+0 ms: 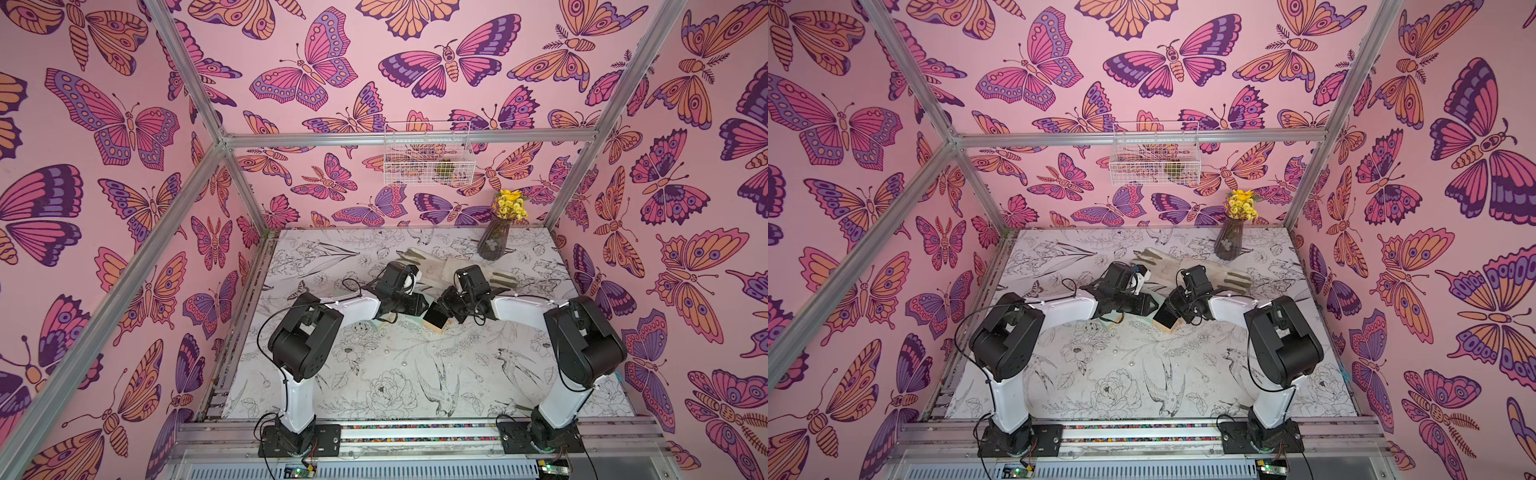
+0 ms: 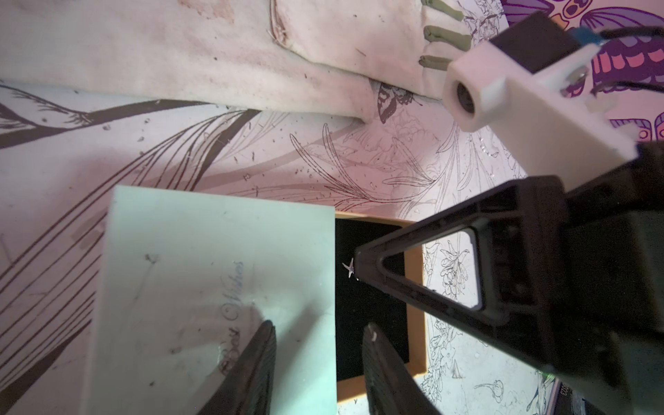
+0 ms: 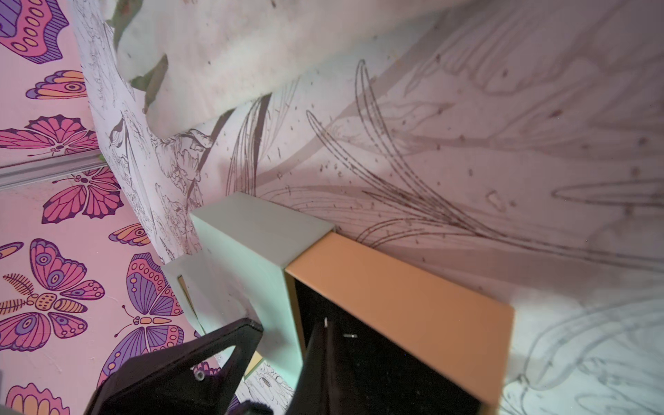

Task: Place the earrings into the drawer-style jewelry box
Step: Insert the earring into the inner lining.

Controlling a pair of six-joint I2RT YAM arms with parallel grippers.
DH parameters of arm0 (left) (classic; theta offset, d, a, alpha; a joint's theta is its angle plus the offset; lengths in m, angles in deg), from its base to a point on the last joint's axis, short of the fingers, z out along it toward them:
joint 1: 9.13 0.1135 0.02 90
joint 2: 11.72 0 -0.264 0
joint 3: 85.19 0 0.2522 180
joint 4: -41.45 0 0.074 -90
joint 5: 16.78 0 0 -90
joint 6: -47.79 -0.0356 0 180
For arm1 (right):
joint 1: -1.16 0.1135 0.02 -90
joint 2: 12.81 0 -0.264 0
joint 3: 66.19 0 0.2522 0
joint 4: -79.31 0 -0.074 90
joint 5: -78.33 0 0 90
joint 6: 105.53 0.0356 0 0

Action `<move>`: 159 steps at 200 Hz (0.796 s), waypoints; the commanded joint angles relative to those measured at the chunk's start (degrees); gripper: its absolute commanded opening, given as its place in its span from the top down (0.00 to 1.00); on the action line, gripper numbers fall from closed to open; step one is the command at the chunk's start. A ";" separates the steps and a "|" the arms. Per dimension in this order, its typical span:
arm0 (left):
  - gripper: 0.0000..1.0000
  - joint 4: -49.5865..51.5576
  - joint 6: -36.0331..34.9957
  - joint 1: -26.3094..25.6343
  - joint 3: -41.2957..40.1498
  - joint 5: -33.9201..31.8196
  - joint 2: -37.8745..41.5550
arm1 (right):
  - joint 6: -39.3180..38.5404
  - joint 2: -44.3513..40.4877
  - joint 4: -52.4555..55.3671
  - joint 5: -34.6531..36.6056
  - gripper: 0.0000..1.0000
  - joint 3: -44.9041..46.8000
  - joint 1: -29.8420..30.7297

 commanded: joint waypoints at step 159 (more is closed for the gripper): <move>0.57 1.90 -0.58 -0.12 -0.03 0.41 -1.36 | -2.24 0.19 2.64 3.29 1.00 1.06 0.21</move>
